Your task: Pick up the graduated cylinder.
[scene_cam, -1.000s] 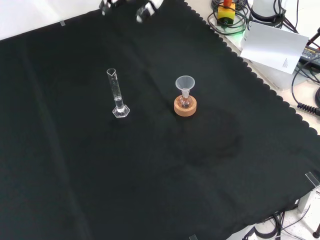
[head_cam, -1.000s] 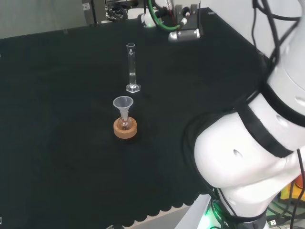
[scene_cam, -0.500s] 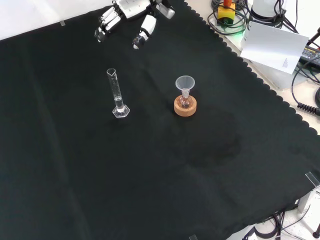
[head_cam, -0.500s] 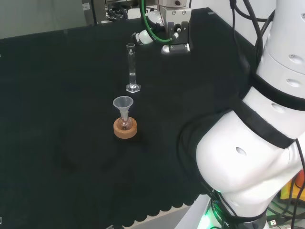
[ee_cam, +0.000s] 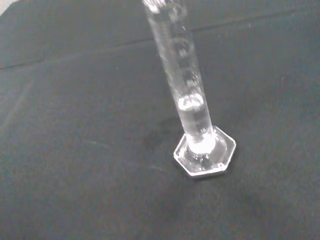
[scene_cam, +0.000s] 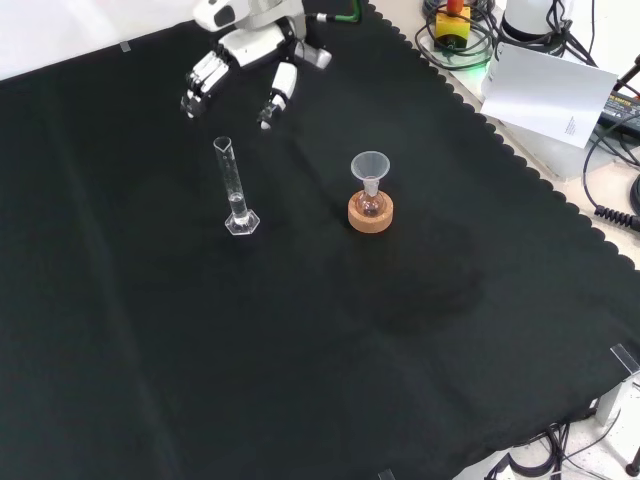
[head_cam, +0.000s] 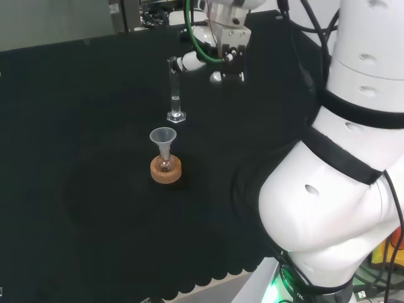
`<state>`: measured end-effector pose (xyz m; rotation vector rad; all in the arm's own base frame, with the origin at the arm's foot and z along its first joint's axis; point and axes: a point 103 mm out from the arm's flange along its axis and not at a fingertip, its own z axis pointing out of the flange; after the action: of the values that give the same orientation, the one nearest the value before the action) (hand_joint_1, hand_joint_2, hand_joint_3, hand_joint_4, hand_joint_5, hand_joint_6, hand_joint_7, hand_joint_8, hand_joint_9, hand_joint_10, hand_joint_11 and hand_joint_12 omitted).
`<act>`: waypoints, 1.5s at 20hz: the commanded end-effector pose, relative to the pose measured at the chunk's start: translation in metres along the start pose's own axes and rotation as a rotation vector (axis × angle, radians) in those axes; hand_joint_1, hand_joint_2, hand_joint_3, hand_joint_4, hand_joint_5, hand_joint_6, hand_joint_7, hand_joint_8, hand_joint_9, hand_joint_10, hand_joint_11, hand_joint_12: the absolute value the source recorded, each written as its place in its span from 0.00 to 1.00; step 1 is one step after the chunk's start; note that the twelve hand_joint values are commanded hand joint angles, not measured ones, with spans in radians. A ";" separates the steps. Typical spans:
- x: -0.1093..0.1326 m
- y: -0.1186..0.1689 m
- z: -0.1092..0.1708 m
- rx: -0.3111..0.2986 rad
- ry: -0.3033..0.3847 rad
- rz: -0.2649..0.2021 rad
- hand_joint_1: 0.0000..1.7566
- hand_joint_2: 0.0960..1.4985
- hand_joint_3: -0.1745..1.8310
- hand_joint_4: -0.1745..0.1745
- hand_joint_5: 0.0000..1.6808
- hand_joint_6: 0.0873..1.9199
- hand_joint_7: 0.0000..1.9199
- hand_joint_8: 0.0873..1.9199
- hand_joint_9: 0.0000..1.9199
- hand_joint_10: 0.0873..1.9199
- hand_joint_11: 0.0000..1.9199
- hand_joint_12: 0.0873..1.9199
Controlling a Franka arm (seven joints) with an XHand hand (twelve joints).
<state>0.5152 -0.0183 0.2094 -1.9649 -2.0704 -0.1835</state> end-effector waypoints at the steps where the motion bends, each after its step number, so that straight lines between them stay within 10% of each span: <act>1: -0.042 0.023 0.023 -0.080 0.132 -0.036 0.39 0.57 0.22 0.35 0.19 0.00 0.10 0.31 0.22 0.30 0.14 0.69; 30: -0.046 0.055 0.100 -0.135 0.487 -0.303 0.52 0.43 0.37 0.35 0.27 0.00 0.20 0.30 0.33 0.25 0.19 0.67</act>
<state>0.5578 -0.0398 0.1016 -1.5337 -2.0726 -0.7022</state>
